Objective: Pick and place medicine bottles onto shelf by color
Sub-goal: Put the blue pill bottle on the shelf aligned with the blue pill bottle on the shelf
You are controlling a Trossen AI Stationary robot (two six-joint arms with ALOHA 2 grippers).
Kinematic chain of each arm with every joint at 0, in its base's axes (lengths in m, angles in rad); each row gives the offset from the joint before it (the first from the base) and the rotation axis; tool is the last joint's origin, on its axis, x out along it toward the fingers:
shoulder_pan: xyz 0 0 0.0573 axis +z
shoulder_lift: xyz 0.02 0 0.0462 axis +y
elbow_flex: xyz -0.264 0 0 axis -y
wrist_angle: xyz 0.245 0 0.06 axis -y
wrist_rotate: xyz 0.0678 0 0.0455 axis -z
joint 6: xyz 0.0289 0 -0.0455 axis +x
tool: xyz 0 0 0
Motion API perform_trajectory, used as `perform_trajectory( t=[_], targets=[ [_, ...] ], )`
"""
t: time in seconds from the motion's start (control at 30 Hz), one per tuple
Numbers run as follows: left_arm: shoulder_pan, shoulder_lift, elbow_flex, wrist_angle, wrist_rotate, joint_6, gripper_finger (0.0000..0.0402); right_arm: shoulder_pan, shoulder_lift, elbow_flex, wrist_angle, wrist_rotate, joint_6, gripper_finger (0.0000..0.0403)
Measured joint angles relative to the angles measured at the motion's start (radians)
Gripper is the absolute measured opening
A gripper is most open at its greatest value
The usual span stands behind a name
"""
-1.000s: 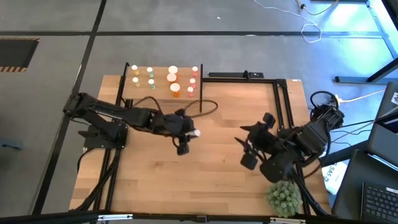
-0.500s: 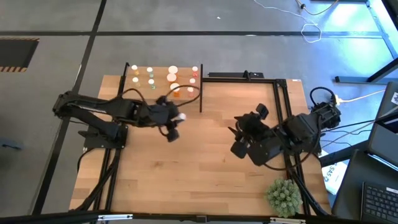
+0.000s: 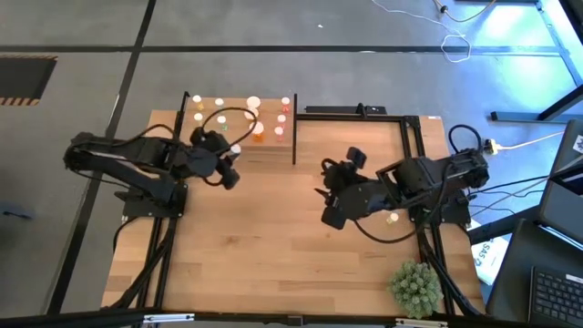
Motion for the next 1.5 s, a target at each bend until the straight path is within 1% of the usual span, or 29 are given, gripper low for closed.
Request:
perform_trajectory(
  t=[0.27,0.47,0.7,0.83,0.97,1.07,1.17,1.37,1.5],
  targets=[
    [-0.007,-0.093,-0.055,-0.054,-0.111,-0.036,0.0108,-0.048,0.022,0.0,0.165,-0.124,-0.17,0.02],
    [-0.006,-0.161,-0.12,-0.051,-0.144,-0.083,0.0108,-0.084,0.038,0.0,0.182,-0.188,-0.188,0.02],
    [-0.006,-0.269,-0.246,-0.027,-0.186,-0.107,0.0108,-0.11,0.068,0.0,0.23,-0.241,-0.232,0.02],
    [-0.006,-0.332,-0.336,0.016,-0.201,-0.109,0.0108,-0.119,0.082,0.0,0.269,-0.258,-0.255,0.02],
    [-0.006,-0.389,-0.427,0.093,-0.223,-0.106,0.0108,-0.125,0.095,0.0,0.286,-0.269,-0.261,0.02],
    [-0.004,-0.421,-0.487,0.152,-0.242,-0.069,0.0108,-0.13,0.105,0.0,0.289,-0.279,-0.27,0.02],
    [0.013,-0.436,-0.539,0.244,-0.238,0.005,0.0108,-0.145,0.115,0.0,0.305,-0.336,-0.287,0.02],
    [0.077,-0.439,-0.579,0.43,-0.175,0.176,0.0108,-0.179,0.141,0.0,0.324,-0.356,-0.29,0.02],
    [0.153,-0.44,-0.582,0.474,-0.117,0.234,0.0108,-0.191,0.168,0.0,0.339,-0.399,-0.287,0.02]
  ],
)
